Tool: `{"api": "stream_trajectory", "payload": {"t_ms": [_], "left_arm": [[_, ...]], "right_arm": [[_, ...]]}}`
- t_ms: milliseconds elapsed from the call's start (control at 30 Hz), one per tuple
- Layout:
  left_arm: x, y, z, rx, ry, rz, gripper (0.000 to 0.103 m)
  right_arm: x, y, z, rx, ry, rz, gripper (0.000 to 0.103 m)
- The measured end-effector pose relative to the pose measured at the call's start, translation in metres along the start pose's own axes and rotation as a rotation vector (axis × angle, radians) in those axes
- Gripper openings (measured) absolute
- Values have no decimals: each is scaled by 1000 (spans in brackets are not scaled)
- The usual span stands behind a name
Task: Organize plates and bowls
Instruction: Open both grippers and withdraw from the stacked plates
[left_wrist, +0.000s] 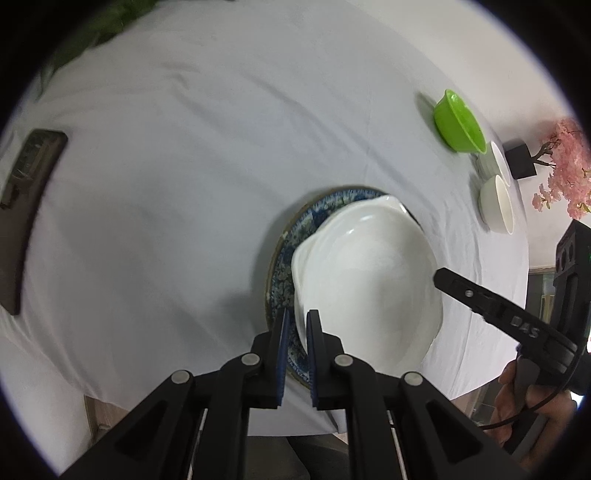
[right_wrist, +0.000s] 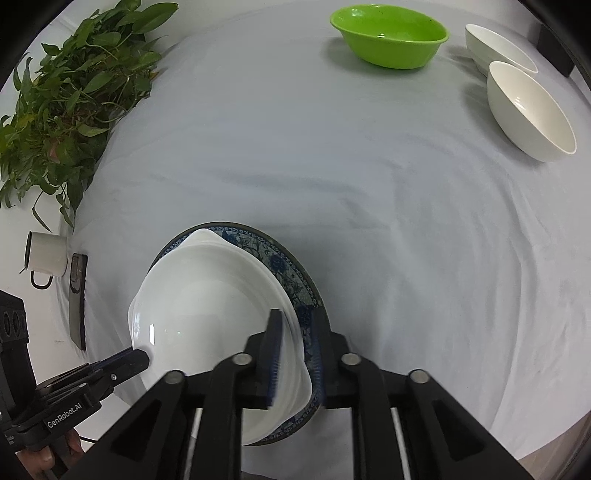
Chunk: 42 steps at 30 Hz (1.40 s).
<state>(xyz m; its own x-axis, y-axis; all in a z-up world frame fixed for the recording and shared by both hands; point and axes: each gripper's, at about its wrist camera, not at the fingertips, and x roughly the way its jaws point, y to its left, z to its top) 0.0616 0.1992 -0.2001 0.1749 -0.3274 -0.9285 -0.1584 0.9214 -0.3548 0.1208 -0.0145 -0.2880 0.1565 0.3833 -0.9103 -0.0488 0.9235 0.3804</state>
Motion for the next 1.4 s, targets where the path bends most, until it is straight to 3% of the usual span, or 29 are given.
{"api": "stream_trajectory", "payload": {"t_ms": [33,67,100,133,200,267,367,533,767,1000,1300,1400], "left_arm": [[-10,-1,-1,10,-30,7,10],[-21,-3,-2,25,-63,34,13],[-31,-5,-3,40,-90,70,28],[-44,-8,-5,60,-126,114,53],[-76,-16,-10,92,-244,172,80],[-107,-32,-16,153,-352,215,81],[-136,-58,-23,244,-413,262,81],[-173,-103,-38,320,-468,239,81],[-176,-152,-52,387,-442,175,81],[-161,-189,-50,502,-414,115,81],[-138,-236,-31,648,-422,23,81],[-128,-249,-28,684,-383,-21,81]], "right_arm": [[-7,0,0,0,-11,6,59],[-18,1,0,-3,-34,9,69],[-29,2,-1,-15,-55,4,84],[-43,4,-2,-33,-71,-11,91],[-65,6,-4,-60,-99,-24,100],[-92,8,-9,-93,-138,-52,103],[-132,5,-18,-119,-196,-94,103],[-189,-5,-40,-102,-257,-102,103],[-254,-30,-83,-50,-332,-81,103],[-276,-60,-106,18,-332,-79,103],[-304,-93,-125,179,-395,-110,103],[-314,-102,-137,237,-421,-125,103]]}}
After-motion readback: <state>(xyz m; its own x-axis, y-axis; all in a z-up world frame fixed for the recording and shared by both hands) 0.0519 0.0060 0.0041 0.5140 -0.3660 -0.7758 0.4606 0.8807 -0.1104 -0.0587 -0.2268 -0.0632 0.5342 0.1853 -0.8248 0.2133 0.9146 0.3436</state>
